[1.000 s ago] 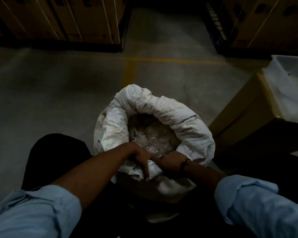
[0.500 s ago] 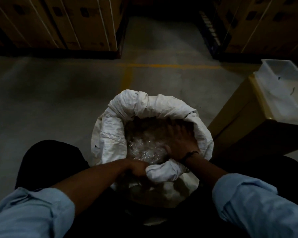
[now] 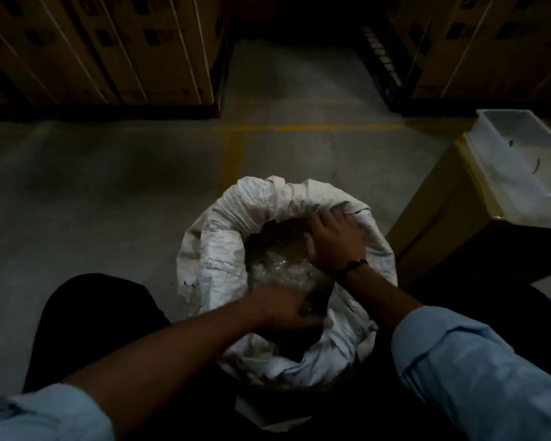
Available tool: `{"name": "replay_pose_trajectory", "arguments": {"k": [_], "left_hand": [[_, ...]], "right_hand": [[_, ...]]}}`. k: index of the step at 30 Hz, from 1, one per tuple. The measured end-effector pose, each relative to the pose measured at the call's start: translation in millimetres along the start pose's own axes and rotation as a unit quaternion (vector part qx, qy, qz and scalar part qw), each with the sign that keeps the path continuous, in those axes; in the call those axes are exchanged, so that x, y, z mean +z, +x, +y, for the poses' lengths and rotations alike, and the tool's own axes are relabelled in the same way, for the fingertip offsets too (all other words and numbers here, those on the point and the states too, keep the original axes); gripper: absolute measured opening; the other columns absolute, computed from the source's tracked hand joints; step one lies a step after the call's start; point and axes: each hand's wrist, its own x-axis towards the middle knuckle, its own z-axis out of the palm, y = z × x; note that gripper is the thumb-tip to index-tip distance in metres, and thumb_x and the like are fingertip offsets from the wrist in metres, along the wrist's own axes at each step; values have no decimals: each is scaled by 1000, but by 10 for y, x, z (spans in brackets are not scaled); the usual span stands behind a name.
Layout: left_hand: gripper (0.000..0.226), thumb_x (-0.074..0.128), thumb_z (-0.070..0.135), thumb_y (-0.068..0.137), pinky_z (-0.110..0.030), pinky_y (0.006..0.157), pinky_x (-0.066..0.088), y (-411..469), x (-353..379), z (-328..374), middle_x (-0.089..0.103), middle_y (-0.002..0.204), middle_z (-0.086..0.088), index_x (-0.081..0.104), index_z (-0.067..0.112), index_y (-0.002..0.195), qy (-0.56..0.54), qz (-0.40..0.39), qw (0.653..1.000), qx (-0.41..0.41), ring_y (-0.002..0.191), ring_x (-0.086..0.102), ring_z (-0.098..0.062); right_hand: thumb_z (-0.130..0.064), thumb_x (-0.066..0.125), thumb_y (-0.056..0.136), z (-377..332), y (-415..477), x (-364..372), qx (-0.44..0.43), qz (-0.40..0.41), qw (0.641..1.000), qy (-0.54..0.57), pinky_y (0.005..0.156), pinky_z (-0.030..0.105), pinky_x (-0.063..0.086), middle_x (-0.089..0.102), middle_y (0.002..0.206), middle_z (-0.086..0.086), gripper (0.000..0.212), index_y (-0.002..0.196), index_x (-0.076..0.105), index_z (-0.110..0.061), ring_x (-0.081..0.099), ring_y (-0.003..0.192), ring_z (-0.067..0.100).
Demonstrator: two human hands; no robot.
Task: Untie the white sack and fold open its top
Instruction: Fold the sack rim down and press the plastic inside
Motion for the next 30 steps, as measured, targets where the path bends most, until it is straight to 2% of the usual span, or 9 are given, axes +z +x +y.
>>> {"name": "replay_pose_trajectory", "arguments": {"k": [3, 6, 10, 16, 19, 22, 25, 27, 30], "left_hand": [[52, 59, 53, 84, -42, 94, 48, 131, -331, -381, 58, 129, -9, 60, 22, 125, 55, 327, 943, -24, 117, 54, -32], [76, 67, 52, 76, -49, 111, 36, 215, -413, -724, 37, 149, -8, 43, 27, 144, 62, 376, 920, -88, 138, 33, -34], [106, 76, 50, 69, -54, 121, 15, 406, -426, -820, 4, 166, -13, 21, 27, 157, 156, 340, 923, -93, 152, 4, -39], [112, 71, 49, 75, -57, 122, 4, 838, -781, -674, 7, 167, -14, 5, 21, 160, 233, 284, 930, -4, 152, -3, -41], [94, 56, 66, 87, -48, 122, 16, 1009, -977, -712, 44, 151, -16, 21, 15, 158, 170, 217, 961, 5, 143, 34, -39], [65, 48, 56, 99, -8, 97, 32, 1092, -1186, -615, 53, 132, 4, 45, 12, 146, 12, 50, 998, -29, 118, 50, -16], [83, 36, 81, 87, -26, 100, 42, 1288, -1209, -656, 65, 128, -7, 68, 12, 120, -134, -16, 989, -65, 109, 59, -22], [89, 40, 87, 80, -38, 109, 42, 1446, -1214, -794, 65, 131, -7, 68, 15, 123, -257, -16, 960, -107, 112, 61, -21], [49, 46, 36, 105, -24, 105, 35, 1373, -1476, -760, 53, 139, -1, 50, 6, 142, -369, -24, 922, -111, 126, 51, -19]], "right_hand": [[-47, 64, 73, 19, -54, -9, 65, 48, 997, -7, 104, 54, 24, 39, 140, 20, 76, 137, 41, -13, 35, 128, 41], [-67, 66, 65, 231, -123, 151, 178, -70, 981, 24, 109, 64, -3, -8, 161, 17, 121, 154, -4, -25, 0, 144, 49], [-63, 68, 72, 339, -154, 347, 267, -184, 938, 128, 104, 61, 32, 6, 159, 20, 123, 150, -19, -27, 37, 132, 44], [-42, 61, 88, 226, 137, 306, 202, -159, 947, 194, 94, 41, 45, 57, 132, 16, 68, 143, 33, -15, 58, 114, 35], [-23, 61, 90, 439, 263, 290, 187, -206, 923, 267, 99, 35, 43, 59, 130, 20, 45, 132, 52, -8, 57, 115, 34], [3, 66, 75, 701, 298, 173, 239, -292, 866, 327, 67, 20, 49, 67, 93, 17, 25, 99, 69, -2, 60, 79, 23], [-4, 67, 63, 711, 312, 168, 310, -296, 828, 362, 64, 26, 47, 64, 90, 14, 30, 93, 66, -4, 61, 87, 29], [-31, 66, 71, 570, 300, 214, 306, -215, 890, 261, 87, 38, 49, 62, 115, 16, 63, 128, 52, -11, 61, 107, 35], [-53, 54, 75, 194, 251, 284, 142, -129, 975, 108, 109, 53, 30, 39, 148, 13, 91, 150, 19, -16, 41, 131, 38]]}}
